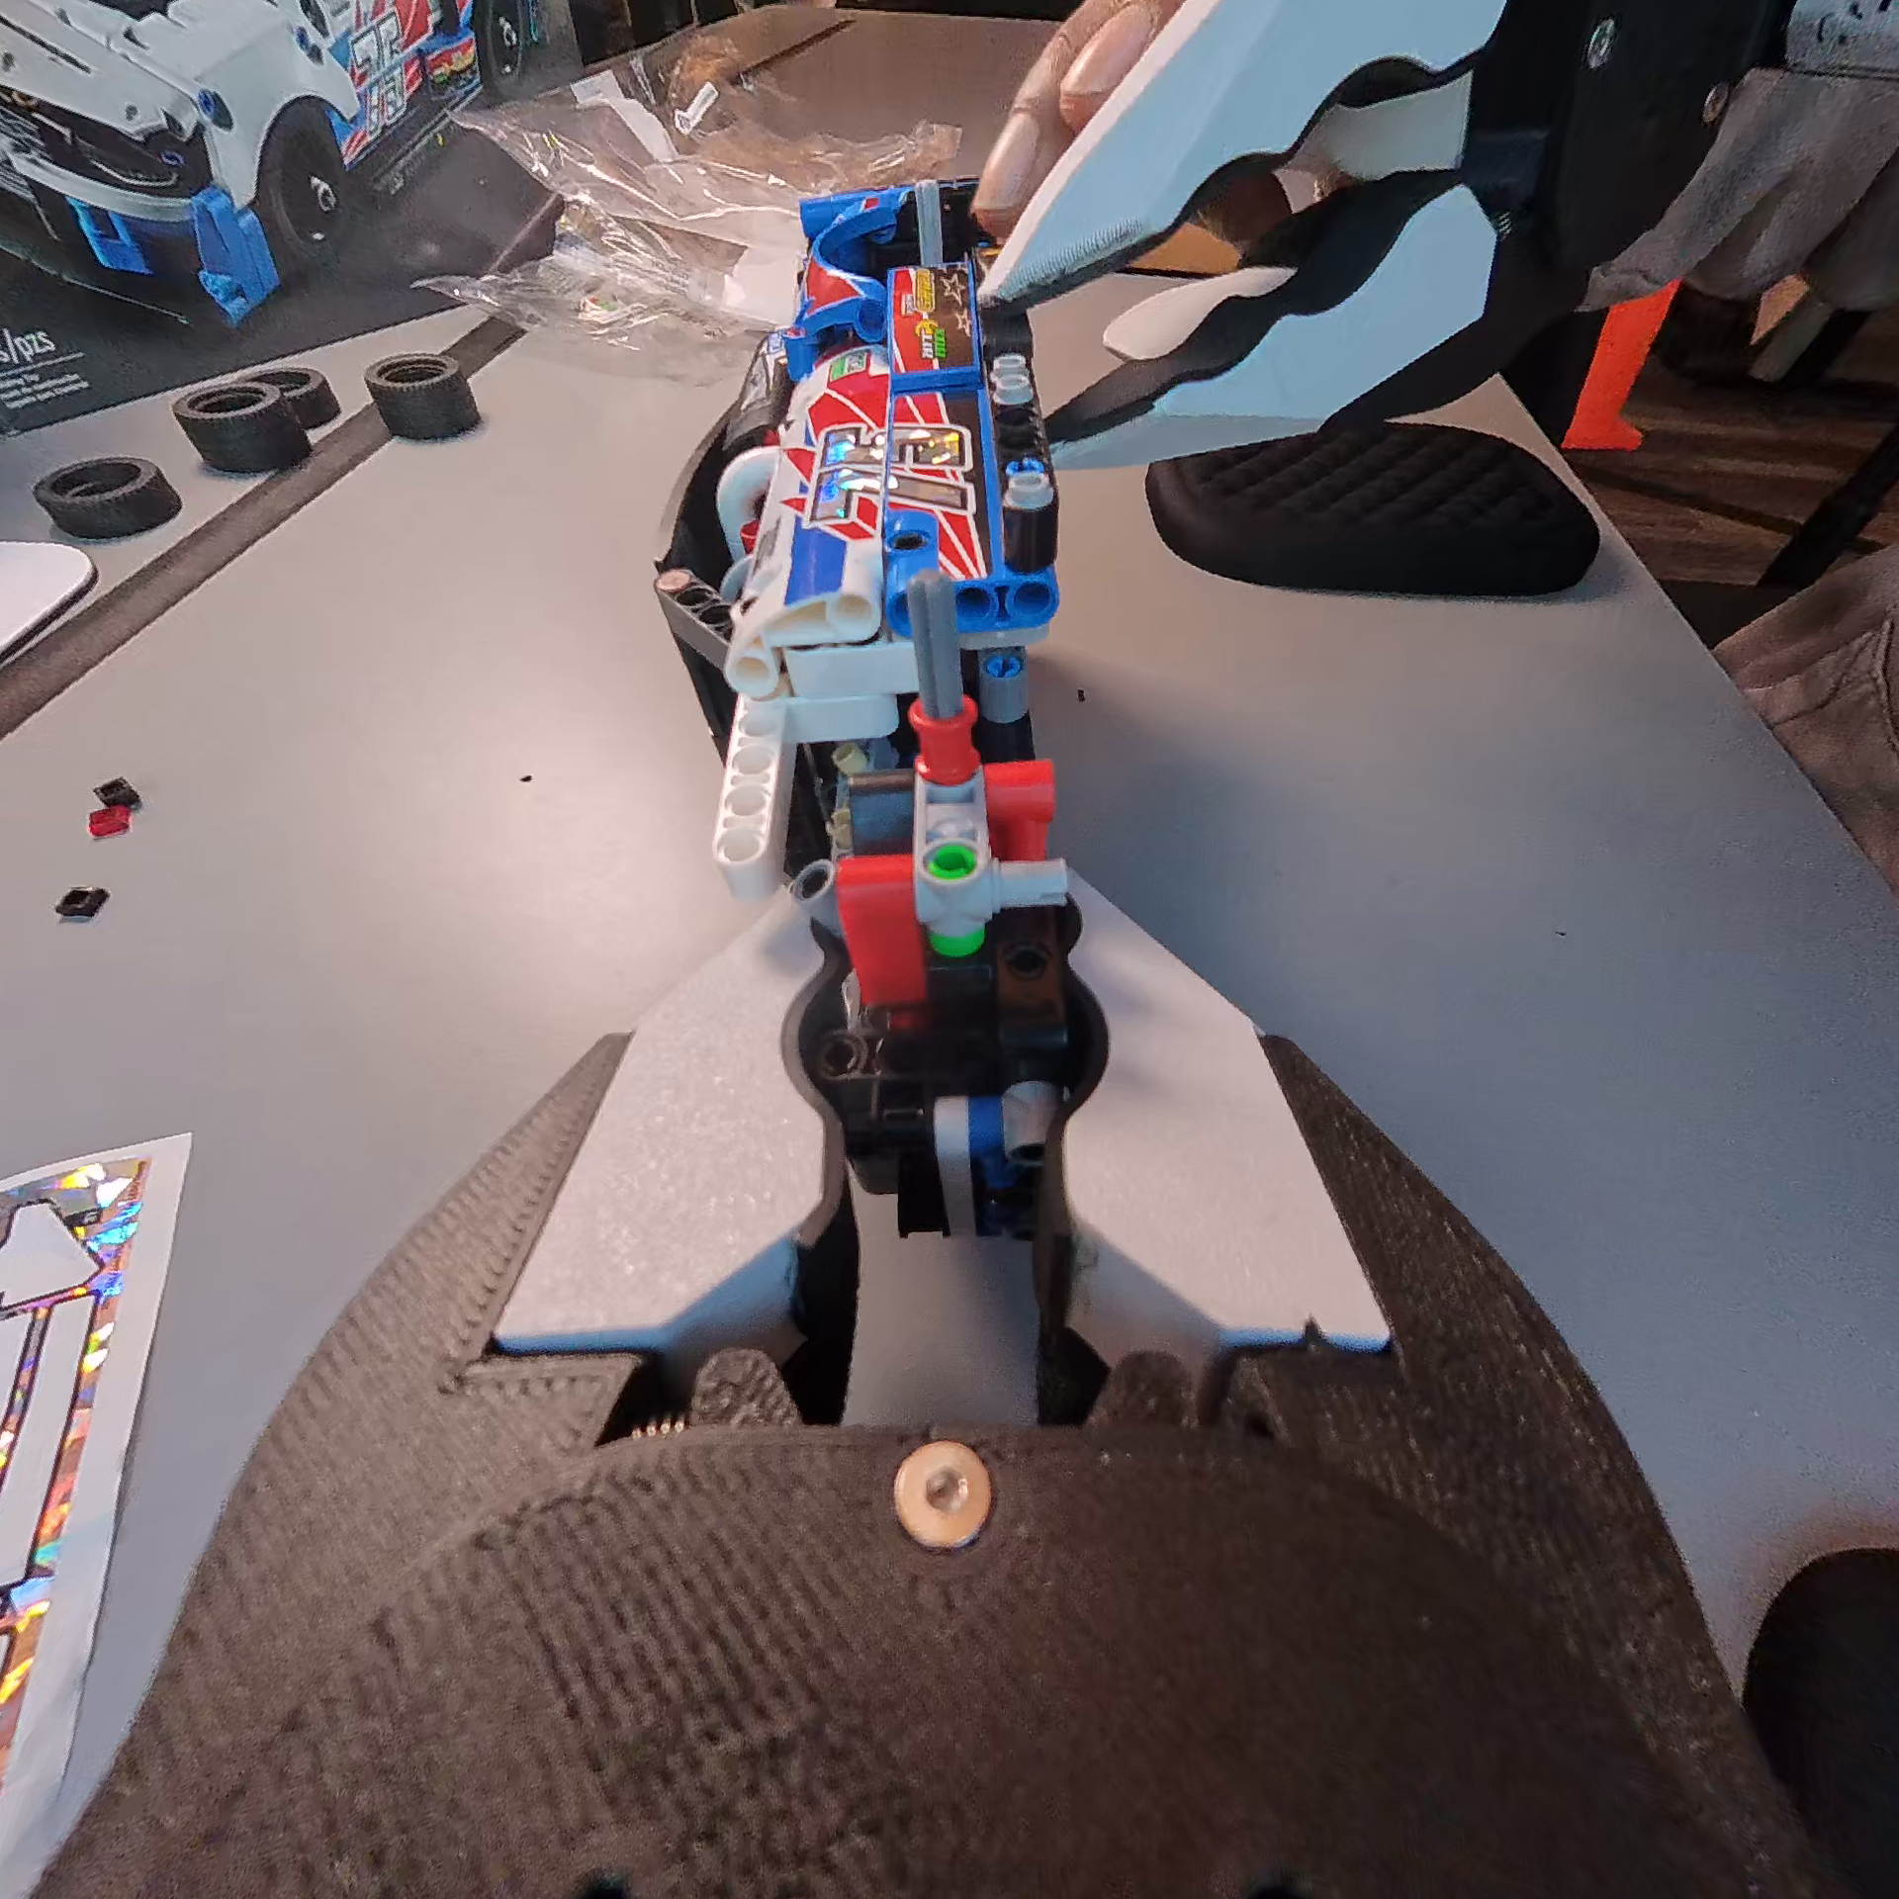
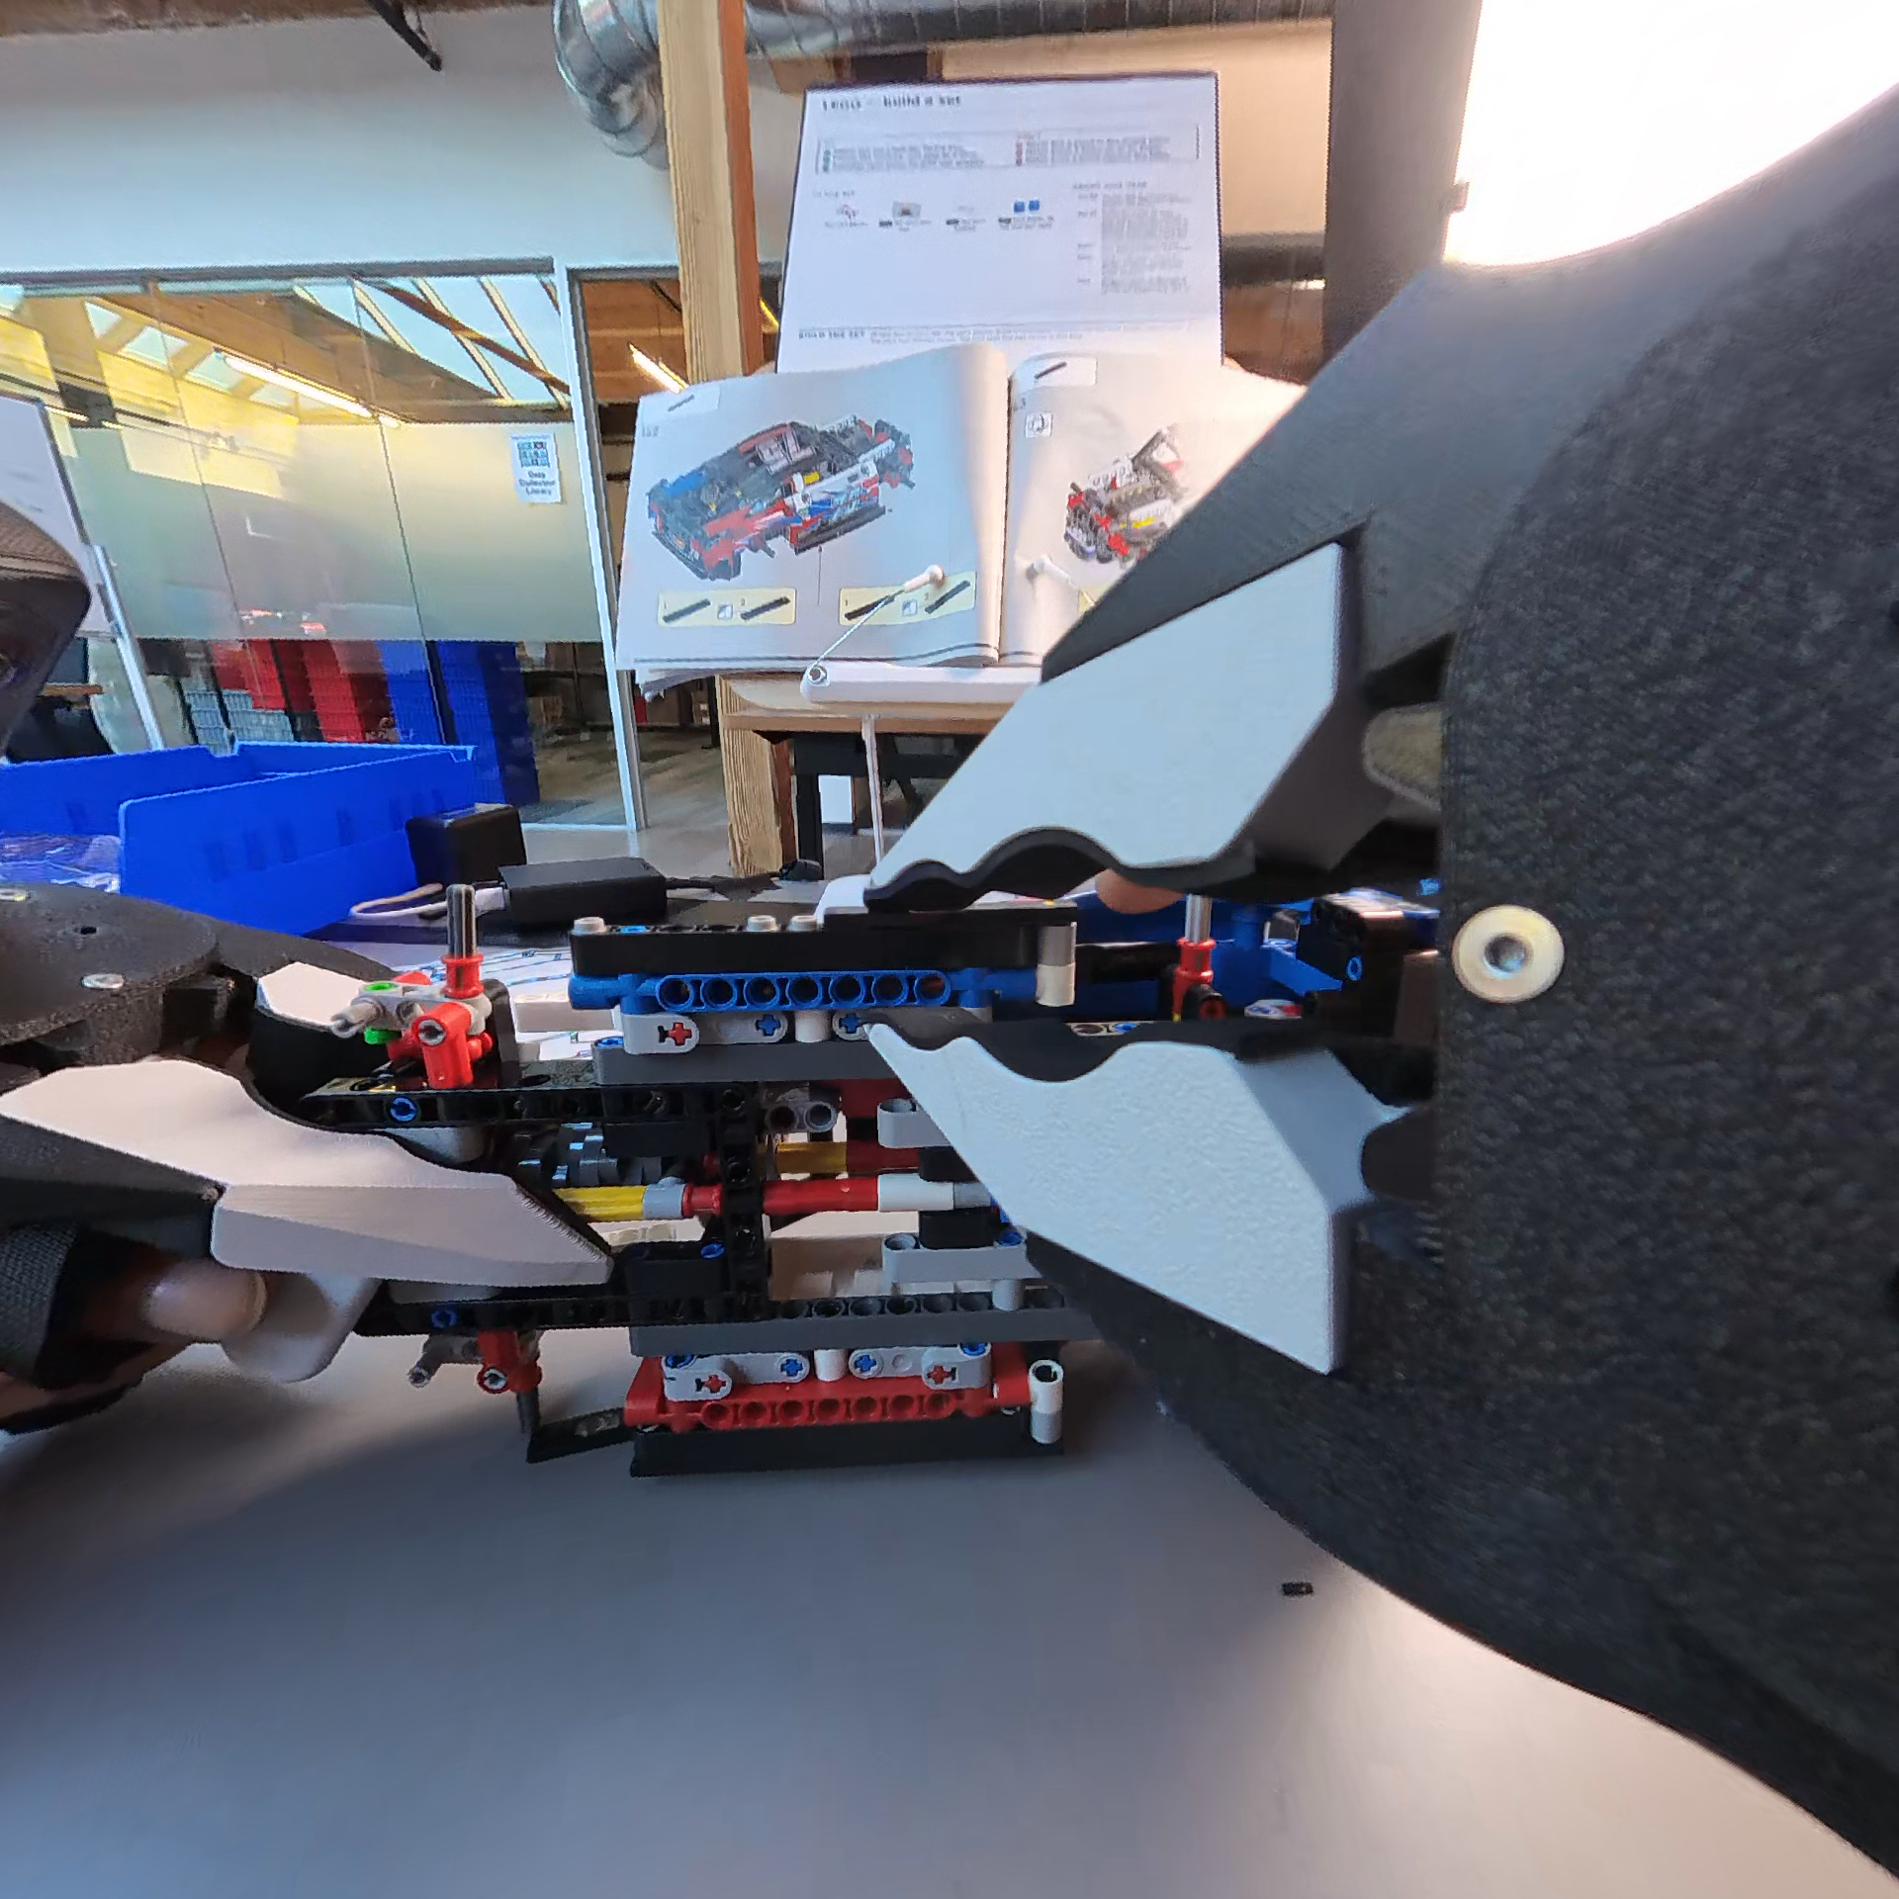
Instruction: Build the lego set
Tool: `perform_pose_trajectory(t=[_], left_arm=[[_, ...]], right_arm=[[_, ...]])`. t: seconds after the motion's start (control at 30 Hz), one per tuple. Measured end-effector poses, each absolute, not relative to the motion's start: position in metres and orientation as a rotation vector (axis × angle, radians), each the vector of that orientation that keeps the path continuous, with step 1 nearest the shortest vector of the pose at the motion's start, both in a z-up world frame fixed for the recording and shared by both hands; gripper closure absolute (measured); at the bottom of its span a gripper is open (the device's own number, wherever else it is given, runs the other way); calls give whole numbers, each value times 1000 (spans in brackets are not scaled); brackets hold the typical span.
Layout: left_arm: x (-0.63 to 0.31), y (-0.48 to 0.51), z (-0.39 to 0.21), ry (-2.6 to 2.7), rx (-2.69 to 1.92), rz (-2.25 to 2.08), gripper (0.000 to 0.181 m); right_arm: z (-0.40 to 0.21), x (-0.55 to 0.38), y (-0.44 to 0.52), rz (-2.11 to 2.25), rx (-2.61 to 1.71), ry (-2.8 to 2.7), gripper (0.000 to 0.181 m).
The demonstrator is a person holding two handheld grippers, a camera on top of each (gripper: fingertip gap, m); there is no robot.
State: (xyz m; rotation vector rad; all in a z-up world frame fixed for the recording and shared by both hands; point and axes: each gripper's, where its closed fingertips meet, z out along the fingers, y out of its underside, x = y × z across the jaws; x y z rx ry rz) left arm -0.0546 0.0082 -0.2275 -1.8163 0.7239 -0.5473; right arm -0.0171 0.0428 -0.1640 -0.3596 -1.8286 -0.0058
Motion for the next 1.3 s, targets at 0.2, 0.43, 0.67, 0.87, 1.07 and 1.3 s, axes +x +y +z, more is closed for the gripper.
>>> perform_pose_trajectory(t=[0.2, 0.43, 0.67, 0.87, 1.07, 1.3], left_arm=[[-55, 9, -228, 711, -1827, -569, 148], [-56, 10, -228, 693, -1830, -588, 148], [-56, 10, -228, 685, -1829, -594, 148], [-56, 9, -228, 697, -1825, -579, 148], [-56, 10, -228, 696, -1830, -582, 148], [-55, 10, -228, 703, -1831, -572, 148]], right_arm=[[-159, -18, 42, 190, -519, -1853, 155], [-155, -5, 62, 167, -546, -1844, 154], [-164, -5, 64, 127, -500, -1838, 165], [-164, -5, 62, 142, -504, -1828, 166], [-163, -4, 58, 135, -525, -1881, 165], [-161, -18, 39, 118, -475, -1910, 160]])
